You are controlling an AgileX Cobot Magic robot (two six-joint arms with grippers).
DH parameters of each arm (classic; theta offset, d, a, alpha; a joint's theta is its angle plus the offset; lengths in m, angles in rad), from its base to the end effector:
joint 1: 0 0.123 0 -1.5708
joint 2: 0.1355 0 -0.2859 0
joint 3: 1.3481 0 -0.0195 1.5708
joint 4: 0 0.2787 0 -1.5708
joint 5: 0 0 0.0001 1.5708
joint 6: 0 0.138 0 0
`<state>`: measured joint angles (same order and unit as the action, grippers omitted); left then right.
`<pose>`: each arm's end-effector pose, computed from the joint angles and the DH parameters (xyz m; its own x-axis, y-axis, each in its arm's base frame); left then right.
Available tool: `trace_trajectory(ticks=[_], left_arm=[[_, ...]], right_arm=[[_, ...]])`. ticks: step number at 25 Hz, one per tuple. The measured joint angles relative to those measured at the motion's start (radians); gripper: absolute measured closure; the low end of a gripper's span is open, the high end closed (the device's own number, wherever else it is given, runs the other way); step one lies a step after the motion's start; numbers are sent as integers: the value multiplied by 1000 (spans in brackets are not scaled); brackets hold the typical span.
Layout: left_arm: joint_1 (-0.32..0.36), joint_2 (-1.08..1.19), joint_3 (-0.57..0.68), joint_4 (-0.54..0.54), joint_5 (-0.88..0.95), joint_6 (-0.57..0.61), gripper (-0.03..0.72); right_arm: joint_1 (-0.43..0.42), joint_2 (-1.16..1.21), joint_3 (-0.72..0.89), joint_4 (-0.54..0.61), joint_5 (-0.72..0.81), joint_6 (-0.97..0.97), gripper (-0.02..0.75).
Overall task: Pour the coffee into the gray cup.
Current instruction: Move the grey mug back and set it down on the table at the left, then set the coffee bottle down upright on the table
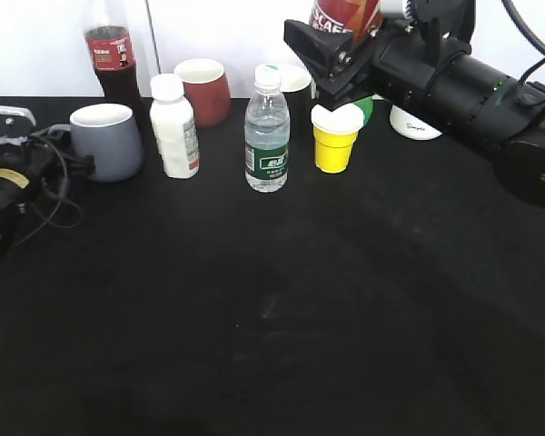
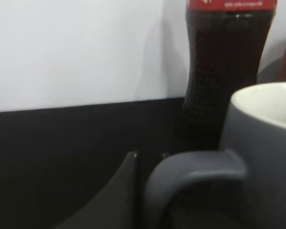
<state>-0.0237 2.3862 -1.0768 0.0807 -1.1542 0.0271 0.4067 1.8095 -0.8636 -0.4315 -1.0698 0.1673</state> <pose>0.4831 -0.0216 0.0242 -0.0632 0.0611 -0.9961 0.1011 0.9934 0.0545 0.3730 0.2158 0.2125 0.1900 0.0309 -0.9813 -0.6914 0.7138 -0.1114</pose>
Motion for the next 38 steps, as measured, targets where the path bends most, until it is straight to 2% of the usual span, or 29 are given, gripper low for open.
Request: trace_trajectory(ticks=[4,7,10,12,17,23,27,29,33,36,38], left_arm=[[0,12,-12,7,-16,-7,584],[0,12,1,4,-26,-16,435],[0,12,36,0,-49,-19,395],[0,10,53,-8,-53,-19,329],[0,-112,208,-11,-56,-19,307],[-13,-316,510,2,-53,-19,307],[-92,-569,667,109,-54,-59,307],[-174,-667,690,166,-50,-90,309],[-349,-717,691,171,-22,-94,316],[-368,-717,691,160,-20,-113,316],[-368,-717,691,159,-20,-127,316]], right_arm=[[0,0,0,-1,1,1,234],[0,0,0,-2,1,1,234],[0,0,0,-8,1,20,234],[0,0,0,-16,1,24,234],[1,0,0,-22,53,26,234],[1,0,0,-25,68,103,234],[0,0,0,-31,175,133,234],[-22,-1,0,-35,180,133,234],[-157,-20,65,-34,171,133,234],[-286,-20,113,-2,147,127,234],[-308,17,117,40,136,62,234]])
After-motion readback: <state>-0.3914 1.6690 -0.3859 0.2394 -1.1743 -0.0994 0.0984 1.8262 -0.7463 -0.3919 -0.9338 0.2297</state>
